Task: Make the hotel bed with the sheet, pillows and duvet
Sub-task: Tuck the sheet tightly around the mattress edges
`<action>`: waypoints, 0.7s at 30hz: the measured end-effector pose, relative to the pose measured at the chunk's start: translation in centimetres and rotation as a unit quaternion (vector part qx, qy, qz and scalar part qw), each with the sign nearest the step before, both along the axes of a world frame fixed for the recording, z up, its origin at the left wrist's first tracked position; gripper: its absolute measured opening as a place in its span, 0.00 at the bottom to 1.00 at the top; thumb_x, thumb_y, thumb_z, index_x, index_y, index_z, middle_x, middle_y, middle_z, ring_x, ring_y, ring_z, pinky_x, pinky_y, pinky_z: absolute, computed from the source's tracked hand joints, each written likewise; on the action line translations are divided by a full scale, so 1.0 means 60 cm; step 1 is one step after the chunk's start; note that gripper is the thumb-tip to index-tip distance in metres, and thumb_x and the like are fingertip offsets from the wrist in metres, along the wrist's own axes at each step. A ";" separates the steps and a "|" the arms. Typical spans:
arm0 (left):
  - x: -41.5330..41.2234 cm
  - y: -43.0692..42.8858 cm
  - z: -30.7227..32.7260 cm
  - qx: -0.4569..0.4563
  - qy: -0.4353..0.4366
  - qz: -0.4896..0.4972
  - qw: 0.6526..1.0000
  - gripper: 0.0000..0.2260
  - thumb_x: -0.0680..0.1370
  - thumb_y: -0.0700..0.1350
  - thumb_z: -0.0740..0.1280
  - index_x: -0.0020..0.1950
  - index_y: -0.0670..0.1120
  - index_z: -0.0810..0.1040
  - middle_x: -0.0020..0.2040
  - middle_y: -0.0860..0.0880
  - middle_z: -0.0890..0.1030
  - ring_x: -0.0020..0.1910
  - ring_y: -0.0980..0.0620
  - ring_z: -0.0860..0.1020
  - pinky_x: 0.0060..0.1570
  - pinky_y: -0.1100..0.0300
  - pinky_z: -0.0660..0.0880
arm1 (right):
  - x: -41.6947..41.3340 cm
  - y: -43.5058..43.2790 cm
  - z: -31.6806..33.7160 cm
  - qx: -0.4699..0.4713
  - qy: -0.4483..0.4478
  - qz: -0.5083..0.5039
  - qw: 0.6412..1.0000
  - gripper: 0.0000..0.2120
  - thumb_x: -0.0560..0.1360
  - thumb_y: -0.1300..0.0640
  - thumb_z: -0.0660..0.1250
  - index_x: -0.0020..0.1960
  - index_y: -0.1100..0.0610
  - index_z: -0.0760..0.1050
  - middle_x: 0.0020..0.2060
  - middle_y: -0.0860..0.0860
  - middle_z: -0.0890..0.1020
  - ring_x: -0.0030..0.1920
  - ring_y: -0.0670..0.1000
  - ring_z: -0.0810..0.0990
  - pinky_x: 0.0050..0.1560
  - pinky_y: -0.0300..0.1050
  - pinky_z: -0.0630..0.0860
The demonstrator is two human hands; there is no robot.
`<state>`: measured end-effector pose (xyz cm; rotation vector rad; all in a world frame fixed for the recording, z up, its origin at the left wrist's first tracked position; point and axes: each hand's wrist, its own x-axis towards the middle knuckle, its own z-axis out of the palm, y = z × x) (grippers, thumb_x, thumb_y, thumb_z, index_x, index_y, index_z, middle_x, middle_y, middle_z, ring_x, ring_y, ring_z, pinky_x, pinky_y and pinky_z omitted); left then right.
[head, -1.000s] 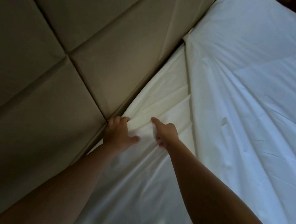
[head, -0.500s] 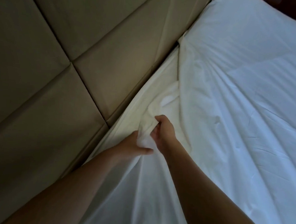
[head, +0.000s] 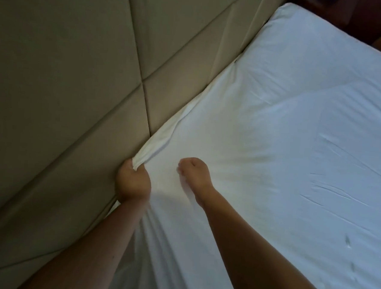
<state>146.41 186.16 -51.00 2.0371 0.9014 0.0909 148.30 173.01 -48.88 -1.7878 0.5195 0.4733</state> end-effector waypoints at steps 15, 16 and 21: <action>-0.081 0.103 0.008 0.230 0.164 -0.390 0.877 0.19 0.75 0.60 0.66 0.58 0.48 0.75 0.53 0.48 0.81 0.51 0.47 0.79 0.47 0.58 0.74 | -0.100 0.055 -0.067 -0.017 0.075 0.226 0.971 0.24 0.76 0.65 0.60 0.71 0.54 0.72 0.75 0.50 0.64 0.75 0.52 0.62 0.75 0.49 0.59; -0.086 0.111 0.010 0.213 0.192 -0.413 0.864 0.22 0.74 0.60 0.67 0.61 0.48 0.74 0.56 0.48 0.80 0.54 0.47 0.78 0.51 0.57 0.74 | -0.106 0.057 -0.068 -0.019 0.079 0.231 0.969 0.24 0.76 0.66 0.60 0.71 0.55 0.71 0.75 0.50 0.64 0.75 0.52 0.62 0.75 0.49 0.59; -0.101 0.130 0.014 0.196 0.284 -0.464 0.816 0.24 0.69 0.54 0.74 0.60 0.47 0.73 0.58 0.47 0.77 0.56 0.47 0.77 0.53 0.57 0.74 | -0.129 0.079 -0.068 -0.049 0.087 0.280 0.955 0.25 0.76 0.66 0.62 0.73 0.56 0.69 0.75 0.51 0.66 0.75 0.52 0.63 0.73 0.47 0.59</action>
